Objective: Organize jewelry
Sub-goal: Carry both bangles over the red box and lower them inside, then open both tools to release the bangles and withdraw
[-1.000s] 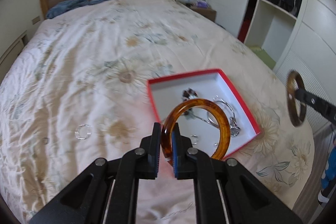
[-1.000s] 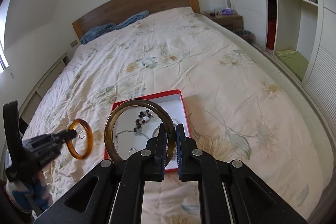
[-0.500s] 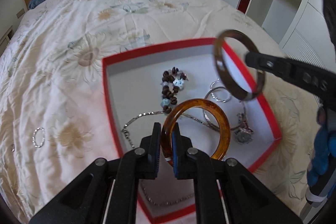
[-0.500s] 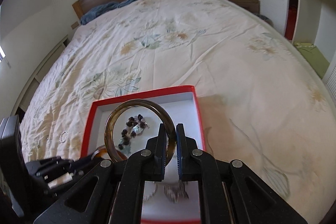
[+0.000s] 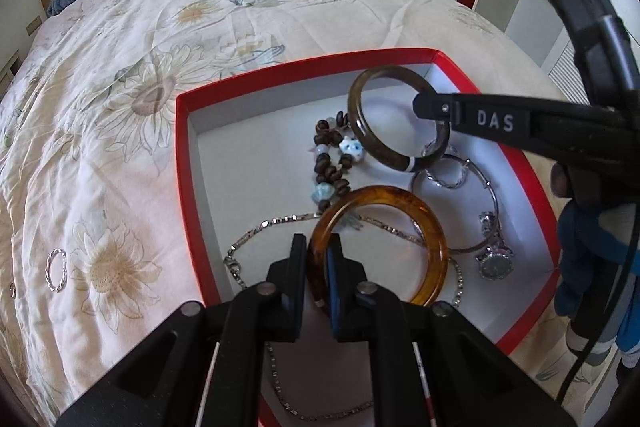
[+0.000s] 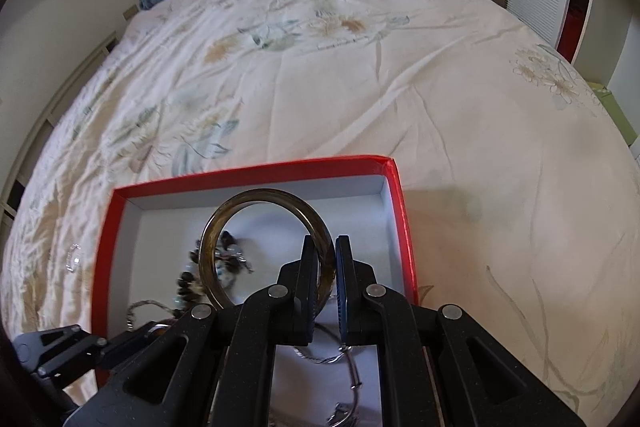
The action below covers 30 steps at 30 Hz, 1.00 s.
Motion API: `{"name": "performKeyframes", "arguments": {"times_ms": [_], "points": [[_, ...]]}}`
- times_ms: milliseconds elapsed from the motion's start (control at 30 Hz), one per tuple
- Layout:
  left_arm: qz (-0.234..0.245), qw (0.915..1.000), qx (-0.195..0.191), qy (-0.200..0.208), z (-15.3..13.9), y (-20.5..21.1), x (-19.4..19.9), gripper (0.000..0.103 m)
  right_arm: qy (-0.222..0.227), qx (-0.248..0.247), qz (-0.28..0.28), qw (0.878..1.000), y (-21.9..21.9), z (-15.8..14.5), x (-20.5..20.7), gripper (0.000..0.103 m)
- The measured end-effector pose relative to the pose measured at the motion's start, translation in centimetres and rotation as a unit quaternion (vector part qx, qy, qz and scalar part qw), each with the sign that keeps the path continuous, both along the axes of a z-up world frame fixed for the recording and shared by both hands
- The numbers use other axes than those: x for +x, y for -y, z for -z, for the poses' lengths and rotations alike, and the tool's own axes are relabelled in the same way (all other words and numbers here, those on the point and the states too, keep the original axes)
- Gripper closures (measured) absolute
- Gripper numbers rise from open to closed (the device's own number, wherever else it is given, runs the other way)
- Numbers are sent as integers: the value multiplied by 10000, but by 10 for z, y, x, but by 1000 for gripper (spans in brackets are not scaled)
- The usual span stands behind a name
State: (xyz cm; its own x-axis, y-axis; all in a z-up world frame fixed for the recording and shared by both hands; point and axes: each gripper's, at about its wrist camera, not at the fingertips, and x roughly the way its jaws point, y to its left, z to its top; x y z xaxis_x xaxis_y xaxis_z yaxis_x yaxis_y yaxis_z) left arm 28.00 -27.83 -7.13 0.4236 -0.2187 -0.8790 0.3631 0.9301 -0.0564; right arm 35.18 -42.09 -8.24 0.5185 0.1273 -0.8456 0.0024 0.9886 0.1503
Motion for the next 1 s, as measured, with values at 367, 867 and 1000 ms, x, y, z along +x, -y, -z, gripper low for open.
{"name": "performKeyframes", "arguments": {"times_ms": [367, 867, 1000], "points": [[-39, 10000, -21, -40, 0, 0, 3, 93, -178, -273, -35, 9995, -3, 5, 8, 94], [27, 9978, -637, 190, -42, -4, -19, 89, 347, -9, 217, 9992, 18, -58, -42, 70], [97, 9966, -696, 423, -69, -10, -39, 89, 530, 16, 353, 9980, 22, -84, -73, 66]]}}
